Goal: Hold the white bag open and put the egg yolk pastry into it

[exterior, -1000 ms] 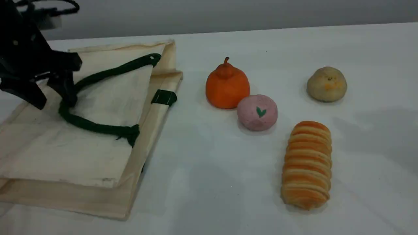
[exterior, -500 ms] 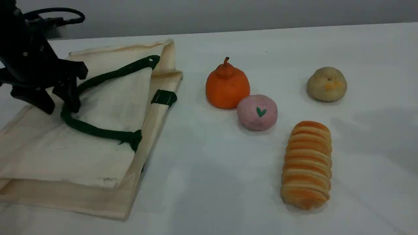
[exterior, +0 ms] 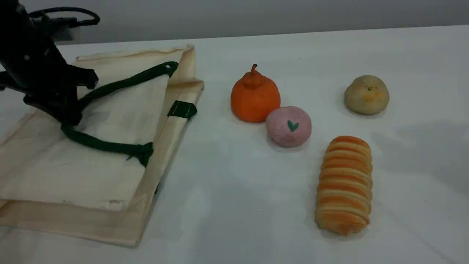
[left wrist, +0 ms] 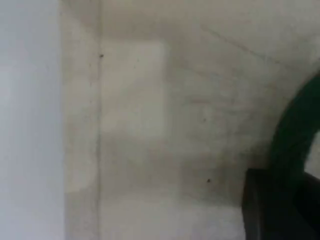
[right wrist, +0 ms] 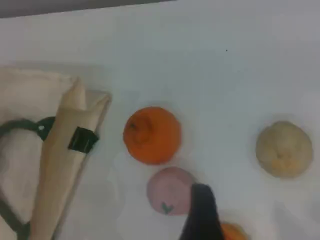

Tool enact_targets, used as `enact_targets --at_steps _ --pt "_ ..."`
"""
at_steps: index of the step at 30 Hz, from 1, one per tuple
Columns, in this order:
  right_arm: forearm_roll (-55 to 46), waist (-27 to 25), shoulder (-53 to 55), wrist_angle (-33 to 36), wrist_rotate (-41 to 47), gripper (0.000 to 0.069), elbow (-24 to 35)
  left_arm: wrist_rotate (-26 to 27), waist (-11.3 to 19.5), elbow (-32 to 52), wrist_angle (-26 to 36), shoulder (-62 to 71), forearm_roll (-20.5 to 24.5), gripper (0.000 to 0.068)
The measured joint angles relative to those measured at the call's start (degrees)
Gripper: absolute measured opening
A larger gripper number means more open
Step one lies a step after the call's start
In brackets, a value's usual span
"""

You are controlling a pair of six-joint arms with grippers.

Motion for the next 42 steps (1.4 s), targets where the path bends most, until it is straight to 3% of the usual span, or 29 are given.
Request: enact_targets --at_steps 7,13,31,42 --pt "0.02 0.0 0.0 0.73 -3.66 0.0482 0.0 7.87 0.0 -11.94 18.88 0.0 -0.24 0.0102" --pt "1.58 0.0 0.0 0.93 -7.46 0.0482 0.0 14.31 0.0 -22.18 33.15 -0.18 -4.43 0.0102" --pt "2.27 0.0 0.09 1.15 -13.05 0.0482 0.07 14.45 0.01 -24.92 34.57 -16.58 -6.36 0.0102" --pt "3.07 0.0 4.6 2.39 -13.69 0.0482 0.18 14.54 0.01 -24.92 34.57 -29.43 -11.77 0.0101"
